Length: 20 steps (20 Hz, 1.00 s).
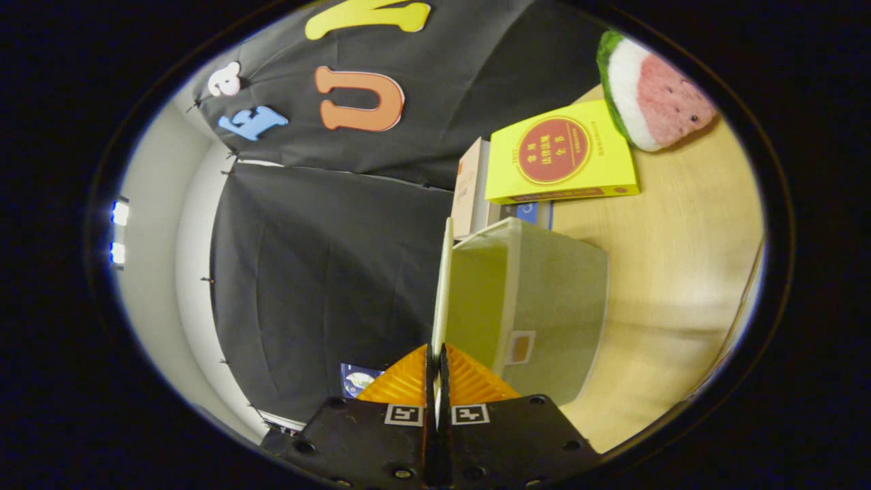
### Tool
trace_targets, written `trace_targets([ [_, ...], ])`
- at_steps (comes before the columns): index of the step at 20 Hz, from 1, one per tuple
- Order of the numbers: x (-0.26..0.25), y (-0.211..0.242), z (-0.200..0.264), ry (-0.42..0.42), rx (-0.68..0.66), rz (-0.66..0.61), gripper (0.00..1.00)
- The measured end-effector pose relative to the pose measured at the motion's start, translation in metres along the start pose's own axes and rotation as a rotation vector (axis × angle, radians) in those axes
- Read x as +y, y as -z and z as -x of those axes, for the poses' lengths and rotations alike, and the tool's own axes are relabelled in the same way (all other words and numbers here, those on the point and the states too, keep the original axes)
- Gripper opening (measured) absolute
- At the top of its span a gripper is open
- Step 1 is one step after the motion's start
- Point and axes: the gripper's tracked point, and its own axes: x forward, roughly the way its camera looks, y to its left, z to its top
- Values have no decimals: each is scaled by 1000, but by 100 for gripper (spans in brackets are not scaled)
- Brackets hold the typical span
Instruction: Open the storage box then place both shoes into the box .Put the left shoe in first, then the right shoe, with the right side of both shoes facing outward in a uniform manner.
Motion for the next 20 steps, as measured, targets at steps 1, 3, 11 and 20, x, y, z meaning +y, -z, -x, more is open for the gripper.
trace_targets([
  [1, 13, -2, -3, 4, -5, 20, 0],
  [3, 37, -2, -14, 11, -6, 46, 1],
  [11, 113, -9, -98, 44, 33, 112, 2],
  [20, 154, -2, -228, 133, 108, 109, 21],
])
